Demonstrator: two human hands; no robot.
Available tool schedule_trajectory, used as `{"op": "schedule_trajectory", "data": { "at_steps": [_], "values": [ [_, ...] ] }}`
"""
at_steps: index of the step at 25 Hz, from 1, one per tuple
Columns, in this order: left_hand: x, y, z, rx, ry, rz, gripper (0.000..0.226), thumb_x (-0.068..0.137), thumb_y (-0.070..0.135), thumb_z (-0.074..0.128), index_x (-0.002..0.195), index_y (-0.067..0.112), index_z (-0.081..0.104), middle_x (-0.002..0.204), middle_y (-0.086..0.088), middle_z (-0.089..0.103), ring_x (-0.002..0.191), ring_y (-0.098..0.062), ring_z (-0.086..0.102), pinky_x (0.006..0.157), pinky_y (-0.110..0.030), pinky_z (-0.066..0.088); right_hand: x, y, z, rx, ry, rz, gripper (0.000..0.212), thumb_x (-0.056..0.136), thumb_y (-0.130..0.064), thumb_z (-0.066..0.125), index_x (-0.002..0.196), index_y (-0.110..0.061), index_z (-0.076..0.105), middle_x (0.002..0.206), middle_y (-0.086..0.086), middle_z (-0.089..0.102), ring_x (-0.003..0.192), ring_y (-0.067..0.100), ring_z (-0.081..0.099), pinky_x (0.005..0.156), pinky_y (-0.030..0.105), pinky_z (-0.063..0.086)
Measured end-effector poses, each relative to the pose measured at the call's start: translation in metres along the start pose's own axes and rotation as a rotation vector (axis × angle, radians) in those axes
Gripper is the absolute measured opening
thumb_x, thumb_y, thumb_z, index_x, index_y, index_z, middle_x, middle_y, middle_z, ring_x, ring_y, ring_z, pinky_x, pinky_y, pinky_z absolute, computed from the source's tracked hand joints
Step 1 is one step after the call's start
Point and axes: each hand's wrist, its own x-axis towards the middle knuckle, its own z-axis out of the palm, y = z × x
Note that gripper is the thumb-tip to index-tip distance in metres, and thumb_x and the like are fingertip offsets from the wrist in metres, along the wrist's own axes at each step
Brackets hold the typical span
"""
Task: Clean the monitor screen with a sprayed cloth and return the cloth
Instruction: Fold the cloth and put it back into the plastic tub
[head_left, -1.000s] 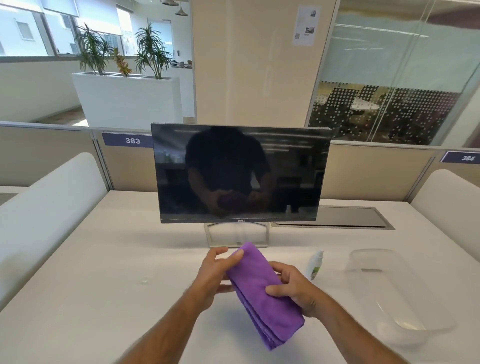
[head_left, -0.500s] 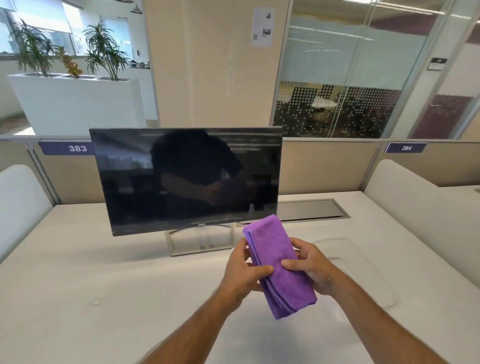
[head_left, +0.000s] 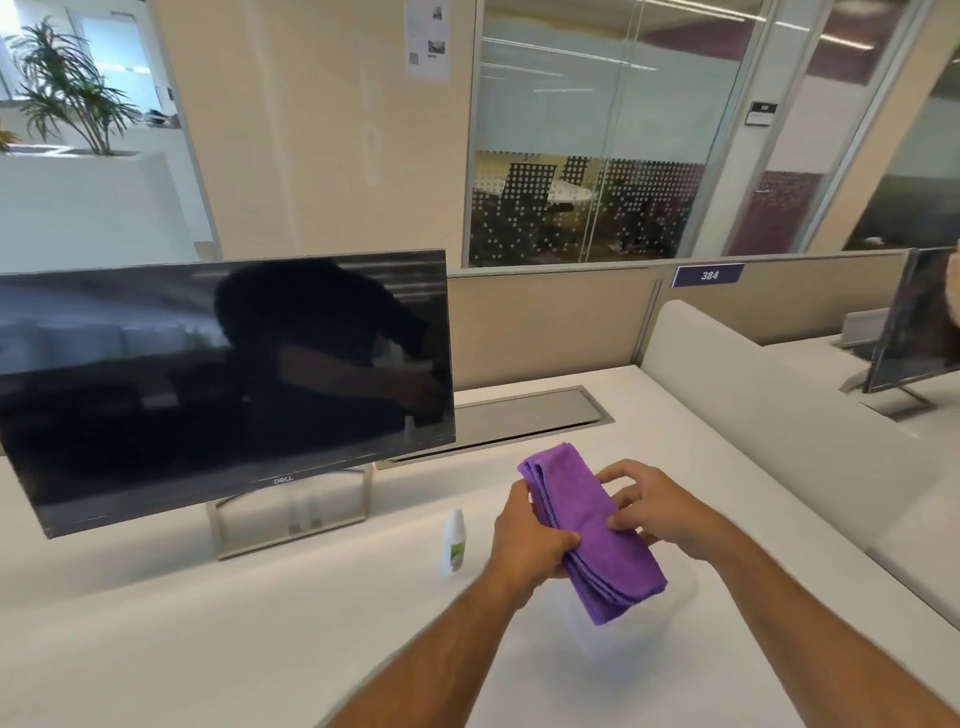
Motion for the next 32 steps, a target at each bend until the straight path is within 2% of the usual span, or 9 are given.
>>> {"op": "schedule_trajectory", "data": {
  "at_steps": [4, 6, 8, 11, 16, 21, 24, 28, 32],
  "values": [
    [0.018, -0.001, 0.024, 0.065, 0.014, -0.054, 0.091, 0.070, 0.001, 0.083, 0.135, 0.031, 0.027, 0.121, -0.003, 0.055, 0.106, -0.023, 0.062, 0.075, -0.044, 0.064, 0.011, 0.013, -0.009, -0.239, 0.119, -0.022, 0.031, 0.076, 0.005, 0.067, 0.092, -0.021, 0.061, 0.096, 0.008, 0.069, 0.083, 0.023, 0.067, 0.062, 0.033, 0.056],
    [0.024, -0.002, 0.032, 0.088, -0.004, -0.028, 0.101, 0.067, 0.003, 0.083, 0.138, 0.033, 0.018, 0.121, -0.002, 0.052, 0.106, -0.021, 0.060, 0.080, -0.043, 0.063, 0.017, 0.016, -0.009, -0.392, 0.139, -0.041, 0.030, 0.074, 0.006, 0.064, 0.076, -0.024, 0.065, 0.092, 0.000, 0.070, 0.089, 0.020, 0.067, 0.073, 0.033, 0.057],
    [0.031, -0.002, 0.040, 0.133, -0.033, -0.047, 0.096, 0.068, 0.003, 0.080, 0.139, 0.031, 0.021, 0.121, -0.002, 0.050, 0.107, -0.019, 0.059, 0.085, -0.042, 0.062, 0.023, 0.019, -0.007, -0.489, 0.130, -0.032, 0.031, 0.075, 0.003, 0.060, 0.073, -0.028, 0.066, 0.090, -0.006, 0.070, 0.091, 0.017, 0.066, 0.081, 0.030, 0.056],
    [0.040, 0.000, 0.051, 0.220, -0.120, -0.218, 0.081, 0.076, 0.005, 0.075, 0.142, 0.021, 0.031, 0.123, -0.002, 0.050, 0.111, -0.021, 0.056, 0.088, -0.035, 0.058, 0.033, 0.023, 0.000, -0.640, 0.097, -0.020, 0.023, 0.079, -0.003, 0.063, 0.081, -0.026, 0.065, 0.096, -0.004, 0.072, 0.091, 0.018, 0.067, 0.083, 0.029, 0.055],
    [0.048, 0.003, 0.062, 0.154, -0.169, -0.433, 0.057, 0.085, 0.002, 0.063, 0.139, 0.009, 0.044, 0.133, -0.009, 0.053, 0.120, -0.024, 0.052, 0.088, -0.031, 0.048, 0.047, 0.036, 0.014, -0.835, 0.017, 0.028, 0.011, 0.083, -0.020, 0.070, 0.093, -0.022, 0.064, 0.105, 0.004, 0.073, 0.086, 0.022, 0.063, 0.071, 0.027, 0.045],
    [0.051, 0.004, 0.065, 0.096, -0.157, -0.531, 0.028, 0.094, 0.003, 0.052, 0.119, 0.012, 0.045, 0.119, -0.004, 0.047, 0.110, -0.022, 0.047, 0.089, -0.032, 0.039, 0.055, 0.050, 0.028, -0.958, 0.049, 0.036, 0.028, 0.093, -0.029, 0.056, 0.115, -0.015, 0.064, 0.114, 0.008, 0.072, 0.100, 0.029, 0.069, 0.073, 0.029, 0.046],
    [0.055, -0.001, 0.069, 0.117, -0.133, -0.512, 0.034, 0.098, 0.003, 0.043, 0.132, 0.005, 0.048, 0.123, -0.006, 0.048, 0.114, -0.022, 0.046, 0.092, -0.030, 0.037, 0.060, 0.060, 0.035, -0.985, 0.062, 0.056, 0.030, 0.096, -0.026, 0.053, 0.122, -0.015, 0.062, 0.120, 0.007, 0.070, 0.105, 0.028, 0.068, 0.079, 0.029, 0.048],
    [0.050, -0.001, 0.072, 0.148, -0.081, -0.465, 0.041, 0.096, 0.013, 0.045, 0.136, 0.005, 0.048, 0.135, -0.008, 0.053, 0.114, -0.021, 0.049, 0.094, -0.031, 0.042, 0.059, 0.065, 0.047, -1.077, 0.076, 0.121, 0.039, 0.098, -0.030, 0.055, 0.135, -0.015, 0.056, 0.136, 0.004, 0.062, 0.123, 0.025, 0.061, 0.099, 0.029, 0.047],
    [0.042, 0.001, 0.070, 0.246, -0.069, -0.398, 0.055, 0.097, 0.018, 0.042, 0.149, 0.005, 0.032, 0.151, -0.010, 0.040, 0.123, -0.022, 0.048, 0.097, -0.031, 0.043, 0.054, 0.065, 0.052, -1.062, 0.167, 0.050, 0.034, 0.096, -0.036, 0.056, 0.123, -0.016, 0.057, 0.124, 0.001, 0.067, 0.112, 0.023, 0.067, 0.092, 0.030, 0.050]
  ]
}}
